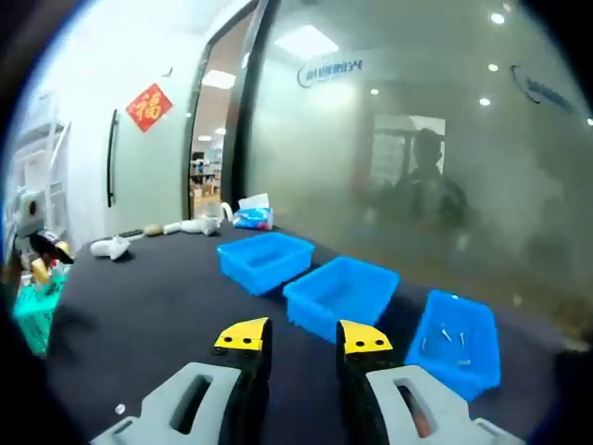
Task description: Sort the screws, nuts, and washers into the corresponding bins
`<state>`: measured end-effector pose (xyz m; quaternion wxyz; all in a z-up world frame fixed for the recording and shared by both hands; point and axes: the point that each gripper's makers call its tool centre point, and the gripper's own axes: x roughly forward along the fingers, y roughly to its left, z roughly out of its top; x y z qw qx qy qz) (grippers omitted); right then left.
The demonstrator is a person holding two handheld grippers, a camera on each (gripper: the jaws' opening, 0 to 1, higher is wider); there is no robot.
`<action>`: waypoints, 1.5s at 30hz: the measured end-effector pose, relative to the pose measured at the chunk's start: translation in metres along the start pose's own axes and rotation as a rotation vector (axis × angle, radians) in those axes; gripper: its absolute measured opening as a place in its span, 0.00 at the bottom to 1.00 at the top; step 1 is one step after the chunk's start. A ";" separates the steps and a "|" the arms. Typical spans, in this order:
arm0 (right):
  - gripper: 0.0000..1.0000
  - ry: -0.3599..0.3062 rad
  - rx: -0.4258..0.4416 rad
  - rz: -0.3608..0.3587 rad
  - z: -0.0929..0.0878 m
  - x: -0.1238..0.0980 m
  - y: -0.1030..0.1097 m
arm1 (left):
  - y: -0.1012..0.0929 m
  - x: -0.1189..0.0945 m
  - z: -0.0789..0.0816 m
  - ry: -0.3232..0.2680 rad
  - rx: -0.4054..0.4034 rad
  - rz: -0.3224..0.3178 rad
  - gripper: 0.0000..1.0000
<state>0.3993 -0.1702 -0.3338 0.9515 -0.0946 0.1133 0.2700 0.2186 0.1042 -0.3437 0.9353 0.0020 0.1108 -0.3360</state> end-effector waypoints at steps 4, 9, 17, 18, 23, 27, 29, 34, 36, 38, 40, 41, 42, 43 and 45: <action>0.25 -0.022 0.010 -0.014 -0.012 -0.034 0.004 | -0.002 0.000 0.001 -0.001 0.002 -0.003 0.37; 0.25 -0.056 0.042 -0.041 -0.024 -0.072 0.008 | -0.005 -0.001 0.002 -0.002 0.001 -0.008 0.37; 0.24 -0.093 0.066 -0.062 -0.041 -0.125 0.025 | -0.009 -0.002 0.001 0.005 0.001 -0.017 0.37; 0.24 -0.097 0.069 -0.063 -0.042 -0.130 0.025 | -0.010 -0.002 0.001 0.006 0.000 -0.019 0.37; 0.24 -0.103 0.063 -0.053 -0.046 -0.145 0.034 | -0.012 -0.002 -0.002 0.010 -0.006 -0.026 0.37; 0.24 -0.099 0.055 -0.041 -0.047 -0.149 0.040 | -0.013 -0.001 -0.004 0.015 -0.006 -0.030 0.37; 0.24 -0.096 0.048 -0.032 -0.047 -0.149 0.043 | -0.012 -0.001 -0.005 0.016 -0.009 -0.028 0.37; 0.25 -0.075 0.034 -0.006 -0.050 -0.145 0.049 | -0.011 -0.002 -0.006 0.021 -0.007 -0.028 0.37; 0.25 -0.067 0.027 0.006 -0.050 -0.143 0.051 | -0.011 -0.002 -0.007 0.025 -0.004 -0.029 0.37; 0.25 -0.050 0.018 0.023 -0.051 -0.141 0.054 | -0.011 -0.003 -0.009 0.031 0.000 -0.033 0.37; 0.25 -0.033 0.001 0.050 -0.051 -0.140 0.059 | -0.011 -0.002 -0.010 0.036 0.002 -0.036 0.37; 0.25 -0.016 -0.008 0.074 -0.053 -0.139 0.062 | -0.012 -0.002 -0.011 0.040 0.001 -0.039 0.37; 0.25 0.006 -0.029 0.106 -0.055 -0.138 0.068 | -0.012 -0.002 -0.011 0.042 0.002 -0.041 0.38; 0.26 0.026 -0.053 0.133 -0.056 -0.137 0.073 | -0.013 -0.002 -0.012 0.044 0.004 -0.044 0.38; 0.26 0.068 -0.091 0.176 -0.060 -0.135 0.081 | -0.014 -0.001 -0.014 0.052 0.007 -0.052 0.38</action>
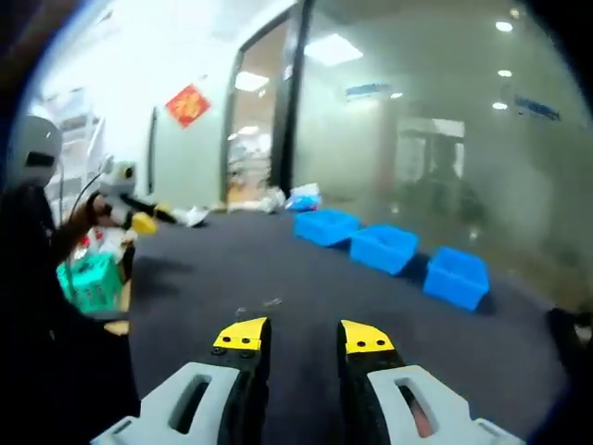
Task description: Sort the screws, nuts, and washers into the corresponding bins
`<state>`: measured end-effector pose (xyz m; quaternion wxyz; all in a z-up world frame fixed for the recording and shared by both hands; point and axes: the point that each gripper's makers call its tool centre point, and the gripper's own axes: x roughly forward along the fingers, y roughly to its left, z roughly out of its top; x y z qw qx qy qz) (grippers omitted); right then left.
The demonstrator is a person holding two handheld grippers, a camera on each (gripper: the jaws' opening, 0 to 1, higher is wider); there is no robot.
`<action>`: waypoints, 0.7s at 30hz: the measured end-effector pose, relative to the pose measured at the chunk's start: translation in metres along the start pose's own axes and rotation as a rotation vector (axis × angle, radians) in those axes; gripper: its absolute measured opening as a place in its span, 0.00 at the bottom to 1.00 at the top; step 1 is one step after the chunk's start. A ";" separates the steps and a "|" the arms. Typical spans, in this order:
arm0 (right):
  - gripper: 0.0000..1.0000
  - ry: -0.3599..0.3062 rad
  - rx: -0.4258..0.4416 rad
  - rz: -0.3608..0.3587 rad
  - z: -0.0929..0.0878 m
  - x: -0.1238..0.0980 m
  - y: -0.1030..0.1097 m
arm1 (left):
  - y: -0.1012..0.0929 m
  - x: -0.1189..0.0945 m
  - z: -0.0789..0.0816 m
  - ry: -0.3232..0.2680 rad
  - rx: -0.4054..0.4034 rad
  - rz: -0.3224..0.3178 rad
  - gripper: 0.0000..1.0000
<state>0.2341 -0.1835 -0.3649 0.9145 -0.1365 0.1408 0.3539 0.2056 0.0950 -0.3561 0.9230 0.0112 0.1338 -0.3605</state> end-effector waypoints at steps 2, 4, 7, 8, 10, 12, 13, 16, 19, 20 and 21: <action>0.26 0.040 -0.036 0.041 -0.002 0.003 0.007 | -0.002 0.001 -0.002 0.011 0.006 -0.007 0.38; 0.26 0.067 -0.066 0.064 -0.003 0.005 0.009 | -0.004 0.001 -0.005 0.021 0.011 -0.013 0.39; 0.26 0.089 -0.077 0.099 -0.001 0.007 0.012 | -0.006 0.001 -0.006 0.025 0.010 -0.020 0.39; 0.26 0.092 -0.071 0.114 0.001 0.007 0.013 | -0.006 0.001 -0.006 0.026 0.011 -0.021 0.39; 0.26 0.108 -0.069 0.146 0.001 0.008 0.016 | -0.007 0.001 -0.007 0.029 0.013 -0.021 0.39; 0.25 0.143 -0.098 0.186 -0.001 0.009 0.021 | -0.007 0.001 -0.007 0.030 0.016 -0.023 0.39; 0.25 0.156 -0.107 0.201 -0.001 0.009 0.022 | -0.007 0.001 -0.006 0.030 0.017 -0.022 0.39; 0.25 0.189 -0.118 0.217 -0.002 0.013 0.024 | -0.007 0.001 -0.006 0.028 0.017 -0.023 0.39; 0.25 0.232 -0.151 0.242 -0.004 0.017 0.025 | -0.008 0.001 -0.007 0.030 0.016 -0.024 0.39; 0.25 0.242 -0.161 0.249 -0.003 0.018 0.026 | -0.008 0.001 -0.008 0.032 0.015 -0.024 0.39; 0.25 0.256 -0.171 0.261 -0.003 0.020 0.027 | -0.008 0.001 -0.008 0.033 0.015 -0.025 0.39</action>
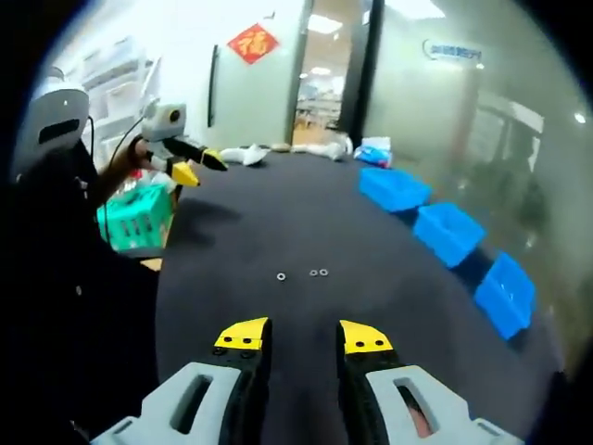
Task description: Sort the screws, nuts, and washers into the corresponding bins
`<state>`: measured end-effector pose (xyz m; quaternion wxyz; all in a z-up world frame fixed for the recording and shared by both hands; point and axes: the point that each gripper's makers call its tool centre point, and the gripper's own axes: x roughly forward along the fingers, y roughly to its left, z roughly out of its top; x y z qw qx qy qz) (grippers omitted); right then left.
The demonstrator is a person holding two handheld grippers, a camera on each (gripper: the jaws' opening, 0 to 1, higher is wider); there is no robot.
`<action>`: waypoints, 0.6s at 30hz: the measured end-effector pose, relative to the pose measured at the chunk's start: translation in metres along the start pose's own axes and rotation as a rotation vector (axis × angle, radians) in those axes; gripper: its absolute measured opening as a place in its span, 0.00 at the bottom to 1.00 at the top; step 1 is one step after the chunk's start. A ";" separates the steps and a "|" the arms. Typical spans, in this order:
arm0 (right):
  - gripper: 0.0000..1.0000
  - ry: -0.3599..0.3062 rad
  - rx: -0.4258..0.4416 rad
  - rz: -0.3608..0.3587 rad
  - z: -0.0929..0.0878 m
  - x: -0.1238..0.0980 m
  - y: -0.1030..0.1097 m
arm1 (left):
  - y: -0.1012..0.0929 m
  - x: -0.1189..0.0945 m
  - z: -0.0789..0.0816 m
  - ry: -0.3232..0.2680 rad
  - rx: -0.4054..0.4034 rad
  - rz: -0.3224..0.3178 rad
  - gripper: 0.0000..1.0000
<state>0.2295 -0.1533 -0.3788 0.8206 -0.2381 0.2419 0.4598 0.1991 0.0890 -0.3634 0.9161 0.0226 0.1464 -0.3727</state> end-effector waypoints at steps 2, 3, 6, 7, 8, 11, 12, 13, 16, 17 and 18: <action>0.25 0.019 -0.012 0.015 0.002 0.002 0.000 | 0.000 0.000 0.000 0.003 0.001 -0.002 0.39; 0.24 0.028 -0.018 0.020 0.001 0.003 0.000 | -0.001 0.000 -0.001 0.004 0.003 -0.002 0.39; 0.24 0.057 -0.045 0.040 0.003 0.006 0.001 | -0.001 0.000 -0.001 0.003 0.001 -0.004 0.39; 0.24 0.065 -0.054 0.050 0.004 0.007 0.002 | -0.001 0.000 -0.001 0.003 0.000 -0.003 0.39; 0.24 0.073 -0.062 0.059 0.005 0.008 0.003 | 0.000 0.000 -0.001 0.003 -0.001 -0.002 0.39; 0.24 0.118 -0.102 0.089 0.005 0.015 0.008 | 0.001 0.000 -0.002 0.006 -0.003 0.000 0.39; 0.24 0.129 -0.114 0.092 0.005 0.016 0.008 | 0.001 0.000 -0.003 0.007 -0.004 0.001 0.39; 0.24 0.140 -0.127 0.096 0.005 0.019 0.009 | 0.001 0.000 -0.003 0.009 -0.004 0.001 0.39; 0.24 0.180 -0.164 0.131 0.006 0.026 0.016 | 0.001 0.000 -0.003 0.009 -0.004 0.000 0.39; 0.24 0.190 -0.176 0.141 0.007 0.029 0.017 | 0.001 0.000 -0.004 0.010 -0.005 -0.001 0.39; 0.24 0.201 -0.188 0.150 0.008 0.032 0.019 | 0.001 0.000 -0.005 0.013 -0.005 -0.002 0.39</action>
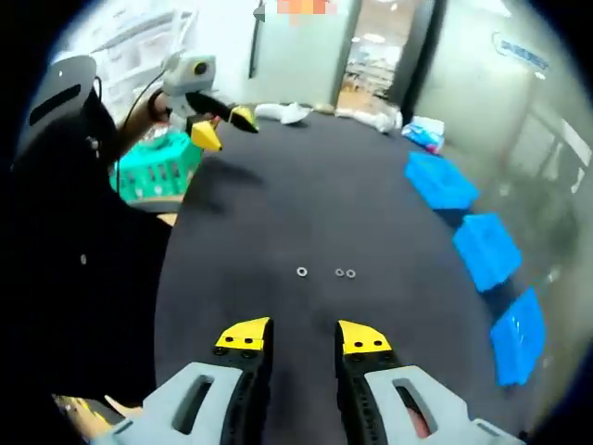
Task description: Sort the screws, nuts, and washers into the corresponding bins
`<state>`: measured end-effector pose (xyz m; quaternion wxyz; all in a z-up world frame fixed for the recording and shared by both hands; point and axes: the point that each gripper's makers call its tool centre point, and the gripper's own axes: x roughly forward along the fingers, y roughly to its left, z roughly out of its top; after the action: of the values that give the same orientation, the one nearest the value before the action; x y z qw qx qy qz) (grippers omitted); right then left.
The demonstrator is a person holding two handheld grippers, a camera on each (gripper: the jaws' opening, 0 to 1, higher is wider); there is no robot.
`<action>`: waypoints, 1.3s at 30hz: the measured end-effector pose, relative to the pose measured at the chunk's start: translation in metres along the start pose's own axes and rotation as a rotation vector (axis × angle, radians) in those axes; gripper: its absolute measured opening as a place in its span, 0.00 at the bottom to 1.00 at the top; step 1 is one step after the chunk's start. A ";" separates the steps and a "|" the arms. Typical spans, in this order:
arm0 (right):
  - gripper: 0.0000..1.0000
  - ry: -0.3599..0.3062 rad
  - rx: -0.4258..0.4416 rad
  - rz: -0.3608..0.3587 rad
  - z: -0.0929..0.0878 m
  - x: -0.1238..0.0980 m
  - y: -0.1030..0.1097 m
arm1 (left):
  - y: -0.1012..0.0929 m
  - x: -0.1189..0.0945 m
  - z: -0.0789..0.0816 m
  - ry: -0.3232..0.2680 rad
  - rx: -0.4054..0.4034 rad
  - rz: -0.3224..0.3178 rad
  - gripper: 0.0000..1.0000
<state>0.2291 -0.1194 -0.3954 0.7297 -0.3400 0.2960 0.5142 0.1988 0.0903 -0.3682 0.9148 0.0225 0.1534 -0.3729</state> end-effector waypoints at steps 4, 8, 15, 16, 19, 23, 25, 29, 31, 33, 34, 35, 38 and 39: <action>0.23 0.036 -0.044 0.035 0.009 0.011 0.002 | -0.002 0.001 -0.003 0.006 -0.003 -0.012 0.39; 0.23 0.060 -0.069 0.065 0.016 0.021 0.002 | -0.003 0.001 -0.006 0.009 -0.008 -0.018 0.39; 0.19 0.124 -0.095 0.109 0.025 0.045 0.000 | 0.000 0.001 -0.009 0.012 -0.015 -0.020 0.39; 0.19 0.132 -0.101 0.118 0.026 0.049 0.001 | 0.000 0.001 -0.009 0.011 -0.017 -0.020 0.39; 0.18 0.159 -0.128 0.134 0.027 0.058 0.002 | 0.000 0.001 -0.009 0.011 -0.019 -0.020 0.39; 0.12 0.172 -0.136 0.135 0.028 0.066 0.000 | 0.001 0.000 -0.011 0.013 -0.023 -0.019 0.39; 0.12 0.172 -0.127 0.132 0.029 0.068 -0.002 | 0.001 0.001 -0.012 0.014 -0.026 -0.019 0.39; 0.12 0.176 -0.127 0.150 0.028 0.070 0.002 | 0.002 0.001 -0.013 0.015 -0.029 -0.019 0.39; 0.12 0.185 -0.127 0.158 0.025 0.072 0.004 | 0.002 0.001 -0.013 0.014 -0.032 -0.019 0.39; 0.12 0.192 -0.129 0.165 0.023 0.073 0.006 | 0.003 0.002 -0.013 0.014 -0.034 -0.018 0.39; 0.12 0.193 -0.129 0.166 0.022 0.073 0.006 | 0.003 0.002 -0.014 0.014 -0.036 -0.019 0.39; 0.12 0.193 -0.128 0.167 0.022 0.073 0.006 | 0.003 0.002 -0.014 0.015 -0.037 -0.019 0.39; 0.12 0.196 -0.116 0.173 0.022 0.074 0.006 | 0.003 0.002 -0.015 0.016 -0.040 -0.019 0.39; 0.11 0.197 -0.109 0.177 0.021 0.074 0.007 | 0.003 0.002 -0.016 0.016 -0.041 -0.019 0.39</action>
<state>0.2464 -0.0601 -0.4417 0.6295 -0.4006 0.3665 0.5558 0.1983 0.0934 -0.3841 0.9103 0.0054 0.1686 -0.3781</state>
